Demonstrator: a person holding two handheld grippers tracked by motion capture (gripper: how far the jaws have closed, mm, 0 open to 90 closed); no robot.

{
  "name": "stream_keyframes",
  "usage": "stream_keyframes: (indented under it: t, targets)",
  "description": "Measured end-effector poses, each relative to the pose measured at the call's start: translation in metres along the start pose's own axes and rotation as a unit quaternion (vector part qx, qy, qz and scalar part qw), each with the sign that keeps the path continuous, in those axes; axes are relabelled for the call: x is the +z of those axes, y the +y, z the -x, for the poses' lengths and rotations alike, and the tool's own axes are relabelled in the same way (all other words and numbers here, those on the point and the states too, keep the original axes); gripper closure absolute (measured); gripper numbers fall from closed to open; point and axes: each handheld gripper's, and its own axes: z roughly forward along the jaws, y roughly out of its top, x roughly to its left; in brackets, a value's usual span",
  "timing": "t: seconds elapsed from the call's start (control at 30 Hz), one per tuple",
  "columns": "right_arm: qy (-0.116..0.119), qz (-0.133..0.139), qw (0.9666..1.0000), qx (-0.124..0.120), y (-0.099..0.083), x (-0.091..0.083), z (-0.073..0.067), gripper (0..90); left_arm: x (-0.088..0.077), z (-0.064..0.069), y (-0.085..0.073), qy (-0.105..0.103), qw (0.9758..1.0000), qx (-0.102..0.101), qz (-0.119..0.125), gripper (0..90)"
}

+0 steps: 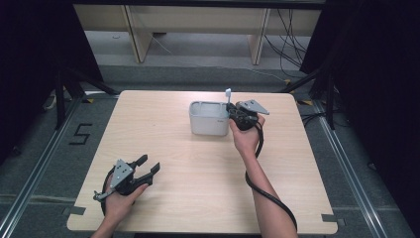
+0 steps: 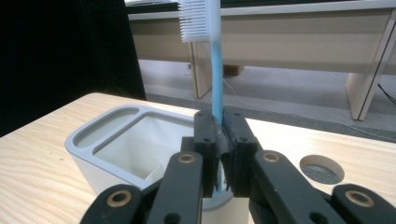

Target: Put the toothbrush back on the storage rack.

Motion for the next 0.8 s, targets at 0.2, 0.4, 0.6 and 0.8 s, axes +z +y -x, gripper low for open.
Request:
stream_keyframes:
  t: [0.2,0.4,0.6,0.8]
  targets:
    - [0.001,-0.004,1.0000,0.002,-0.0035,0.0002,0.0005,85.2,0.0000,0.0001,-0.0001,-0.001,1.0000,0.000,0.001,39.2]
    - [-0.003,-0.007,0.9999,0.008,-0.0053,-0.0004,-0.0006,85.1,0.0001,0.0001,0.0000,-0.001,1.0000,0.000,0.000,39.2]
    - [-0.001,-0.009,0.9999,0.003,-0.0090,-0.0010,0.0017,84.9,0.0001,0.0003,0.0000,-0.001,1.0000,0.000,-0.001,39.2]
    - [-0.004,-0.011,0.9999,0.004,-0.0101,-0.0019,0.0021,84.7,0.0001,0.0003,0.0000,-0.001,1.0000,-0.001,-0.001,39.2]
